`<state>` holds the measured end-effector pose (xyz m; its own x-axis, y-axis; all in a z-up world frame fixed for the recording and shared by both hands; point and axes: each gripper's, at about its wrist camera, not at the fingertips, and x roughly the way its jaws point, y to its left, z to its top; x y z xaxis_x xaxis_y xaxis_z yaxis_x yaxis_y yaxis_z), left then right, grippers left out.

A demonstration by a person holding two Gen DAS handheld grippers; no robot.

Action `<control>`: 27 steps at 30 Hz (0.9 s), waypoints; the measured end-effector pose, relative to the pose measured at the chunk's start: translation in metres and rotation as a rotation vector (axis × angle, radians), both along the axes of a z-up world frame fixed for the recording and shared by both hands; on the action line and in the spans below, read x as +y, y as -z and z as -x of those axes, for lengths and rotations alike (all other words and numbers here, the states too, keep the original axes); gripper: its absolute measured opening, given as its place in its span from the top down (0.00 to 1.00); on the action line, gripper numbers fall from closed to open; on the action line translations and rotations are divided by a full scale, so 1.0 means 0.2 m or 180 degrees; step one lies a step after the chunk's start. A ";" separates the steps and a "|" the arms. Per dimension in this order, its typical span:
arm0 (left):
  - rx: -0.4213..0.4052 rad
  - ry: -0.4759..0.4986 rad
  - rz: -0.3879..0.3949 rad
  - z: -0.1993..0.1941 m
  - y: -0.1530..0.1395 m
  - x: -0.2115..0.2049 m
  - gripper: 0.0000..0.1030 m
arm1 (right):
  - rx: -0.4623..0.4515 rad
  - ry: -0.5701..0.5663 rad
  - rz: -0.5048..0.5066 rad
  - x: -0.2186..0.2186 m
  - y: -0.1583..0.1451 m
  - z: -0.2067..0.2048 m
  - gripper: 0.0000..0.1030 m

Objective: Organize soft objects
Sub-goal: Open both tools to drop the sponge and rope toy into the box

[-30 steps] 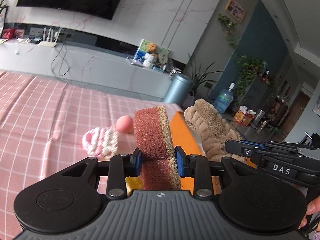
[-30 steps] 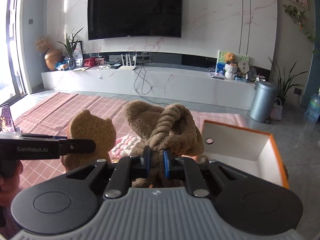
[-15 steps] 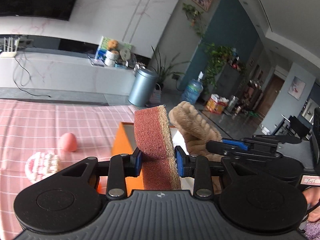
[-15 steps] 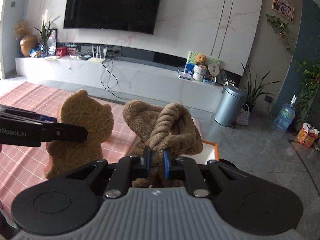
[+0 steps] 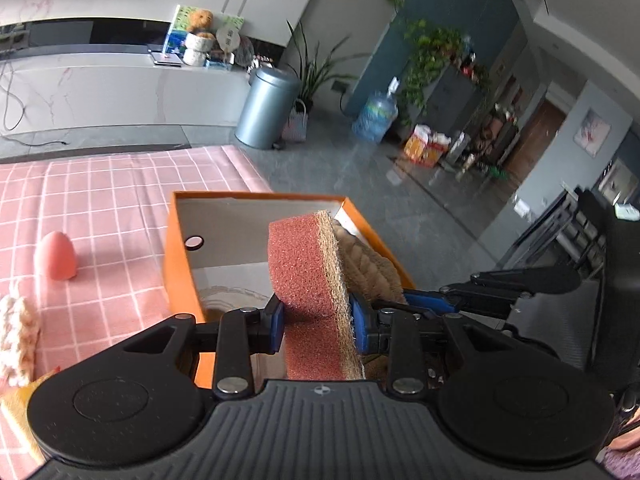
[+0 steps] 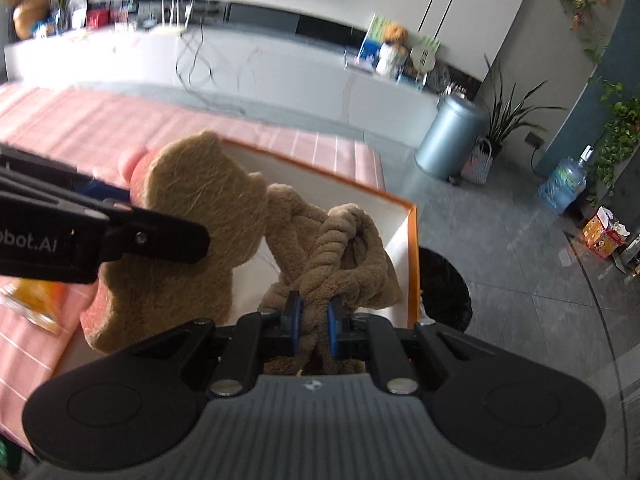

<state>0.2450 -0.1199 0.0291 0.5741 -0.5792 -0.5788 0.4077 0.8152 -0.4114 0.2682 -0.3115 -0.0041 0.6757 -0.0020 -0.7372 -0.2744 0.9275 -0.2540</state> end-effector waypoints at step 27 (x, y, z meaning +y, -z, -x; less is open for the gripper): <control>0.0674 0.0243 -0.0272 -0.29 0.28 -0.27 0.65 | 0.0213 -0.0261 0.0354 -0.08 0.22 -0.18 0.64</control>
